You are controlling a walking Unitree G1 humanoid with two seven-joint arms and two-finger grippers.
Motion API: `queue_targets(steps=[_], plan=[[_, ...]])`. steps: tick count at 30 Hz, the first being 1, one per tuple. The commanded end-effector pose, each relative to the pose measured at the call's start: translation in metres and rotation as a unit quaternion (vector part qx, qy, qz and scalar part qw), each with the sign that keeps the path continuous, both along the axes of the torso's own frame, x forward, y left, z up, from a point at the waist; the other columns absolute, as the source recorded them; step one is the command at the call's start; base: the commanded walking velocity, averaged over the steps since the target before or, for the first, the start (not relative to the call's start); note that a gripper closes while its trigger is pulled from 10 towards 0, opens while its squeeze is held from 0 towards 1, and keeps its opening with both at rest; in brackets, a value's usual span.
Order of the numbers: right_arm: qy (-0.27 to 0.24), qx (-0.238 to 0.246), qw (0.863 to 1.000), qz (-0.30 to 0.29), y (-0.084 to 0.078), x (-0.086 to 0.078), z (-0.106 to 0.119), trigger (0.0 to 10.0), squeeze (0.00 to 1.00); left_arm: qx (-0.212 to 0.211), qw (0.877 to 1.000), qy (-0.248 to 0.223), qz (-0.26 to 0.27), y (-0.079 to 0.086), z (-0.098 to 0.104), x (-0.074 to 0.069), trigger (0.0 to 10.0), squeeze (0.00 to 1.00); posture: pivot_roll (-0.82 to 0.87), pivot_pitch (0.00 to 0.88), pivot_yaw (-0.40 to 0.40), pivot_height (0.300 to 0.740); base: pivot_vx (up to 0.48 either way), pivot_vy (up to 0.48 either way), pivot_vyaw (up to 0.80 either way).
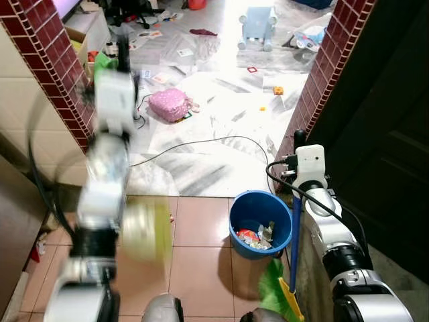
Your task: Sweep floor
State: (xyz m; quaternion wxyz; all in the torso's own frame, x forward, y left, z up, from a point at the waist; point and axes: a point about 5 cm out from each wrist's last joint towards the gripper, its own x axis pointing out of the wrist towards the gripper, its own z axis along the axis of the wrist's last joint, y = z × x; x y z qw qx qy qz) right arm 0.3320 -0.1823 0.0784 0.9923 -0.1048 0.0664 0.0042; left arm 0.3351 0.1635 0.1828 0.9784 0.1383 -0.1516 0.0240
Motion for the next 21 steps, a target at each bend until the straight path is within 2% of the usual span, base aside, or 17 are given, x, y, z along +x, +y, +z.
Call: queue_targets(steps=[1, 3, 4, 5, 7, 8, 9, 11, 12, 14, 16, 18, 21], plan=[[0.000, 0.001, 1.000, 0.010, 0.004, 0.001, 0.001, 10.0, 0.00, 0.012, 0.998, -0.063, -0.012, -0.008, 0.019, -0.001, 10.0, 0.00, -0.04, 0.000, -0.014, 0.740, 0.000, 0.000, 0.00], [0.002, 0.019, 1.000, 0.019, 0.009, -0.002, -0.002, 10.0, 0.00, 0.007, 1.000, -0.005, 0.009, -0.008, -0.017, -0.005, 10.0, 0.00, -0.05, 0.000, -0.007, 0.740, 0.000, 0.000, 0.00], [0.000, 0.031, 0.999, 0.019, 0.011, -0.004, -0.001, 10.0, 0.00, -0.011, 1.000, 0.016, 0.013, -0.009, -0.028, -0.007, 10.0, 0.00, -0.05, 0.000, -0.005, 0.740, 0.000, 0.000, 0.00], [-0.007, 0.047, 0.999, 0.022, 0.013, -0.005, 0.001, 10.0, 0.00, -0.054, 0.997, 0.052, 0.017, -0.013, -0.043, -0.012, 10.0, 0.00, -0.05, 0.000, -0.004, 0.740, 0.000, 0.000, 0.00], [-0.018, 0.049, 0.998, 0.042, 0.020, -0.004, 0.005, 10.0, 0.00, -0.056, 0.996, 0.073, 0.009, -0.023, -0.060, -0.020, 10.0, 0.00, -0.06, 0.000, -0.003, 0.740, 0.000, 0.000, 0.00], [-0.019, 0.074, 0.995, 0.062, 0.026, -0.004, 0.008, 10.0, 0.00, -0.059, 0.995, 0.083, 0.008, -0.025, -0.067, -0.022, 10.0, 0.00, -0.06, 0.000, -0.001, 0.740, 0.000, 0.000, 0.00], [-0.020, 0.085, 0.994, 0.072, 0.029, -0.004, 0.010, 10.0, 0.00, -0.060, 0.995, 0.084, 0.009, -0.025, -0.070, -0.023, 10.0, 0.00, -0.06, 0.000, 0.000, 0.740, 0.000, 0.000, 0.00], [-0.032, 0.121, 0.982, 0.139, 0.046, -0.001, 0.026, 10.0, 0.00, -0.066, 0.994, 0.088, 0.014, -0.024, -0.072, -0.024, 10.0, 0.00, -0.06, 0.000, 0.000, 0.740, 0.000, 0.000, 0.00], [-0.038, 0.123, 0.980, 0.150, 0.049, 0.000, 0.030, 10.0, 0.00, -0.068, 0.994, 0.088, 0.016, -0.023, -0.072, -0.024, 10.0, 0.00, -0.06, 0.000, 0.000, 0.740, 0.000, 0.000, 0.00], [-0.072, 0.131, 0.972, 0.181, 0.057, 0.004, 0.052, 10.0, 0.00, -0.074, 0.993, 0.090, 0.028, -0.019, -0.073, -0.026, 10.0, 0.00, -0.06, 0.000, 0.004, 0.740, 0.000, 0.000, 0.00], [-0.101, 0.117, 0.973, 0.171, 0.054, 0.008, 0.065, 10.0, 0.00, -0.080, 0.992, 0.095, 0.037, -0.016, -0.077, -0.027, 10.0, 0.00, -0.07, 0.000, 0.006, 0.740, 0.000, 0.000, 0.00], [-0.123, 0.095, 0.974, 0.163, 0.050, 0.008, 0.071, 10.0, 0.00, -0.088, 0.990, 0.104, 0.046, -0.014, -0.080, -0.027, 10.0, 0.00, -0.07, 0.000, 0.008, 0.740, 0.000, 0.480, 0.00], [-0.137, 0.077, 0.975, 0.159, 0.049, 0.008, 0.077, 10.0, 0.00, -0.092, 0.989, 0.101, 0.050, -0.015, -0.078, -0.025, 10.0, 0.00, -0.07, 0.000, 0.003, 0.740, 0.000, 0.480, 0.75]])
